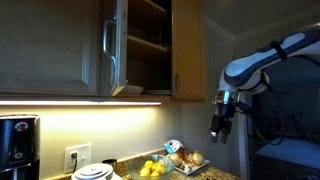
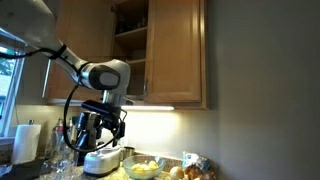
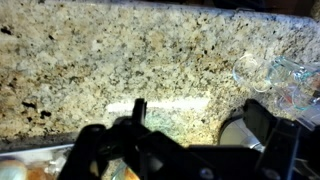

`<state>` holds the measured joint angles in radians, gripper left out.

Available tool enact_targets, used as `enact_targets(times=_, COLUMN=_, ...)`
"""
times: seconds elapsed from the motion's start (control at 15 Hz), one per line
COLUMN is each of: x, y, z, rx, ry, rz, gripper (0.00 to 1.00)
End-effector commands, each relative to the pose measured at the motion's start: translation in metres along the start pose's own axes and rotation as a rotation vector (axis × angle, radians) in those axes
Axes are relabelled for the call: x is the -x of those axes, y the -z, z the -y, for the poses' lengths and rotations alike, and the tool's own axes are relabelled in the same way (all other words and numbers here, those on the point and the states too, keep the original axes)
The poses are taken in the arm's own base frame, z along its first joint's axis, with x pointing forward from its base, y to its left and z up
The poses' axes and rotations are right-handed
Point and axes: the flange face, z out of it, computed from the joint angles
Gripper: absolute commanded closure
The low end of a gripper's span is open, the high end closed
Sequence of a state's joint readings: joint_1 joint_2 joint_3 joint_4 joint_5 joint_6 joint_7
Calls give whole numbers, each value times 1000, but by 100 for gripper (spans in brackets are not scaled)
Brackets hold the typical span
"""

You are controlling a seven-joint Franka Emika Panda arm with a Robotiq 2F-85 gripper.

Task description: Close the top left cupboard door

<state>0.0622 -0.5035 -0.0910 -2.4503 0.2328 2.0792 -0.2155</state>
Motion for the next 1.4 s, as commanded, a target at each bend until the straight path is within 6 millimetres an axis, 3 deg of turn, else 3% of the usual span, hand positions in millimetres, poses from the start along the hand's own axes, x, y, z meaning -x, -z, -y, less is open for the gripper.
enact_targets(times=0.0, x=-2, y=19, z=42, rx=70, ry=112, rz=-97, gripper=0)
enact_targets(times=0.07, x=13, y=27, z=55, rx=100, ry=150, rz=-136, gripper=0)
enact_targets(times=0.33, x=32, y=58, z=108, rx=154, ry=279, rz=-288, gripper=0)
enact_targets(times=0.4, x=24, y=64, z=121, rx=157, ry=309, rz=-332, gripper=0)
enact_targets(times=0.53, x=29, y=79, z=143, rx=153, ry=356, rz=-407, gripper=0)
enact_targets(times=0.6, x=34, y=85, z=148, rx=152, ry=375, rz=-428, gripper=0)
enact_targets(times=0.67, x=21, y=78, z=142, rx=142, ry=354, rz=-371, gripper=0)
enact_targets(times=1.07, x=26, y=87, z=150, rx=139, ry=373, rz=-400, gripper=0)
enact_targets(times=1.33, x=38, y=101, z=181, rx=115, ry=436, rz=-451, gripper=0)
